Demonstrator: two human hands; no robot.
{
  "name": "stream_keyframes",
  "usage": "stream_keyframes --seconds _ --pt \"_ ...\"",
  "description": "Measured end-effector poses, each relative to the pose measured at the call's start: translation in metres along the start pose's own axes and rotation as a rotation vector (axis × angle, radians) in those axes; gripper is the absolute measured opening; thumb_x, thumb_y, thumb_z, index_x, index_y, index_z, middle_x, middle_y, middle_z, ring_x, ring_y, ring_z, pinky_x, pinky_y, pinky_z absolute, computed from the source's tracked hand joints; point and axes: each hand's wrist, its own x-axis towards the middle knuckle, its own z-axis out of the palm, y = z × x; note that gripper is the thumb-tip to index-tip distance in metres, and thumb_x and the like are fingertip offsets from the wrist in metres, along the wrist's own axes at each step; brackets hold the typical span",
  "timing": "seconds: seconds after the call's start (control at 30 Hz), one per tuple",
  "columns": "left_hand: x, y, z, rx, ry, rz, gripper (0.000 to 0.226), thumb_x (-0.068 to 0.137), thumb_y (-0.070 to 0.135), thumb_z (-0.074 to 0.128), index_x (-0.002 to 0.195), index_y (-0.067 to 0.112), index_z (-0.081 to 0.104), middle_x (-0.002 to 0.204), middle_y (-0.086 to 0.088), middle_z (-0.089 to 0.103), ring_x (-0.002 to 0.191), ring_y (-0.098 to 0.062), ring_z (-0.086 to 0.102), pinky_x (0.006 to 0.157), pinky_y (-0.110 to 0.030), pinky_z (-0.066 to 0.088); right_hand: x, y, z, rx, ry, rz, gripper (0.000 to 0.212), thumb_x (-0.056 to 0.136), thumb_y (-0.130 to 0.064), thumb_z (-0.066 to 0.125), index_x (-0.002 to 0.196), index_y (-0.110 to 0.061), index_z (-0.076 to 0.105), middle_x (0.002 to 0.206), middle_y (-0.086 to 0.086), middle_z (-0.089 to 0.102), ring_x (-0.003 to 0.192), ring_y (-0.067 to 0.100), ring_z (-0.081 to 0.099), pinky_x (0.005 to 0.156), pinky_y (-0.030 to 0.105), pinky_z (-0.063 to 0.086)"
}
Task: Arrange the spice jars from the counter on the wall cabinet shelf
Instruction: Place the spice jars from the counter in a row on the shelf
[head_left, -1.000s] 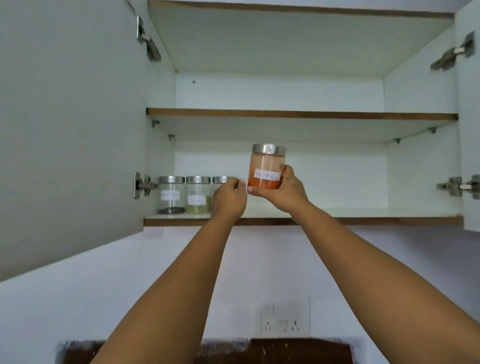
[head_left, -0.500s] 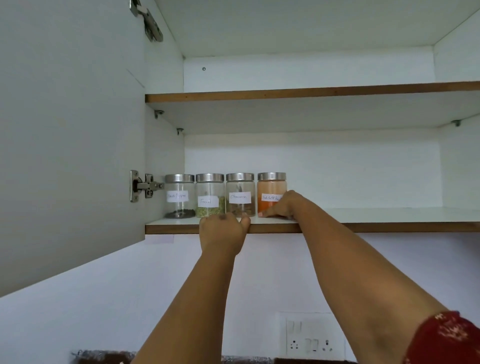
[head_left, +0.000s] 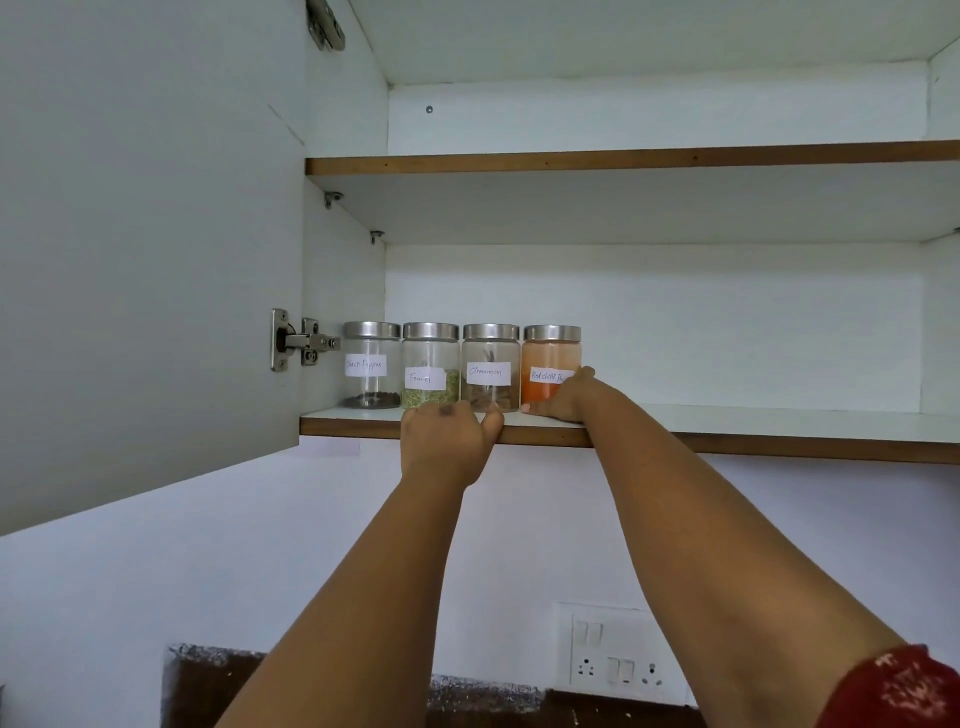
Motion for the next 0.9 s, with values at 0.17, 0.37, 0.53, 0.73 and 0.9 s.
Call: stream_keyframes --seconds 0.17,0.37,0.53,0.73,0.9 --pt "0.002 0.0 0.001 -0.04 -0.016 -0.009 0.051 0.101 0.045 0.024 0.092 0.01 0.061 0.082 -0.008 0.061 0.083 -0.024 0.055 0.076 -0.034 0.039 -0.033 0.006 -0.002 -0.19 0.04 0.116 0.116 0.062 -0.087 0.051 0.154 -0.026 0.015 0.156 0.012 0.026 0.143 0.034 0.024 0.116 0.051 0.019" --pt "-0.002 -0.003 -0.001 -0.201 -0.078 -0.01 0.058 0.101 0.05 0.021 0.125 0.014 0.06 0.12 -0.013 0.063 0.118 -0.032 0.05 0.098 -0.043 0.034 -0.099 0.031 -0.015 -0.389 0.111 -0.118 0.048 0.096 -0.038 0.028 0.134 -0.02 0.051 0.134 0.01 0.054 0.123 0.03 0.048 0.107 0.043 0.033" --pt "-0.043 0.0 0.003 -0.302 0.011 0.073 0.055 0.097 0.05 0.039 0.138 0.013 0.044 0.143 -0.012 0.044 0.137 -0.032 0.03 0.118 -0.047 0.015 -0.137 0.074 0.01 -0.431 0.425 -0.361 0.043 0.101 -0.032 0.027 0.142 -0.024 0.039 0.143 0.006 0.044 0.135 0.029 0.035 0.116 0.046 0.019" --pt "-0.122 0.04 0.018 -0.536 -0.039 0.02 0.078 0.093 0.045 0.053 0.153 0.009 0.018 0.161 -0.017 0.004 0.149 -0.034 0.002 0.12 -0.044 -0.001 -0.183 0.112 0.058 -0.357 0.555 -0.363 0.058 0.096 -0.031 0.046 0.15 -0.025 0.026 0.155 0.009 0.023 0.142 0.03 0.022 0.117 0.045 0.019" --pt "-0.202 0.054 0.05 -0.573 -0.214 0.006 0.084 0.091 0.047 0.055 0.154 0.013 0.011 0.162 -0.015 -0.002 0.149 -0.035 -0.001 0.12 -0.045 0.001 -0.218 0.166 0.109 -0.367 0.452 -0.223 0.057 0.096 -0.036 0.05 0.147 -0.026 0.029 0.154 0.009 0.024 0.143 0.031 0.02 0.12 0.05 0.009"
